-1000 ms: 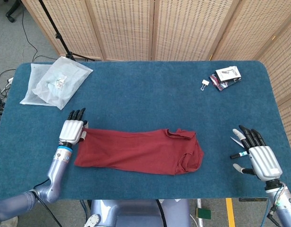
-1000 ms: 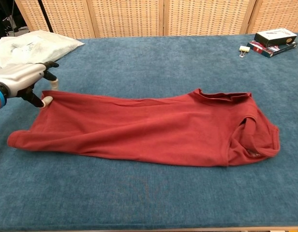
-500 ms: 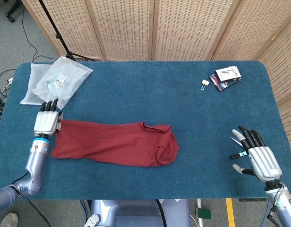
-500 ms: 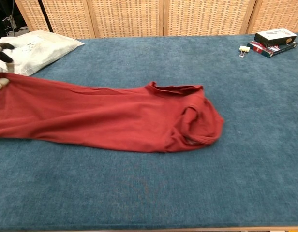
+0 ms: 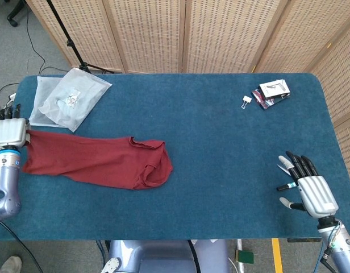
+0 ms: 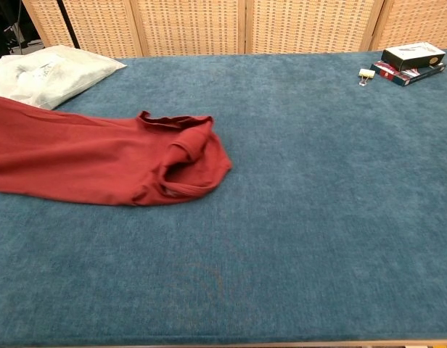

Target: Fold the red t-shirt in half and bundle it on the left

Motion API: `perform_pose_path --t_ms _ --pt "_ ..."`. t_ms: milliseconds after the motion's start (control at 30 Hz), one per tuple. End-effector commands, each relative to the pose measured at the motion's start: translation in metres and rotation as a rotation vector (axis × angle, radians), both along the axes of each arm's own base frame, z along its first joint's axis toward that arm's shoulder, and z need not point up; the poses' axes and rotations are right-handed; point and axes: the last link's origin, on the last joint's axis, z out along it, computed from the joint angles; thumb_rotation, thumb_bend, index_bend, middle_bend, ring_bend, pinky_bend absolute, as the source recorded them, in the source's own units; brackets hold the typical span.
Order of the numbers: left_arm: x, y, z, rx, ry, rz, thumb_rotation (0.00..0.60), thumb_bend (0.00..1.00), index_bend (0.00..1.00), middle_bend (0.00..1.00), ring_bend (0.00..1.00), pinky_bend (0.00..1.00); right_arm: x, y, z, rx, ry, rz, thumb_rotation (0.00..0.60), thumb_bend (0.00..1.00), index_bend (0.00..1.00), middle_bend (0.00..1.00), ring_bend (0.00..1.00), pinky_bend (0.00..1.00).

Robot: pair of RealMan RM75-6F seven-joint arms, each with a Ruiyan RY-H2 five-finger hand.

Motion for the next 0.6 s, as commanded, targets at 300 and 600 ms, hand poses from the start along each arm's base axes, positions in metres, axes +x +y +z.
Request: perform_pose_path --t_ms 300,600 --pt "-0.027 0.016 0.042 0.080 0.014 0.092 0.600 0.58 0.86 0.00 0.00 0.00 -0.001 -0.001 0.000 -0.019 0.019 0.007 0.600 0.00 0.00 0.00 0.00 0.00" --pt "-0.017 0.012 0.035 0.047 -0.068 0.048 0.600 0.58 0.86 0.00 0.00 0.00 -0.001 -0.001 0.000 -0.045 0.031 0.026 0.600 0.00 0.00 0.00 0.00 0.00"
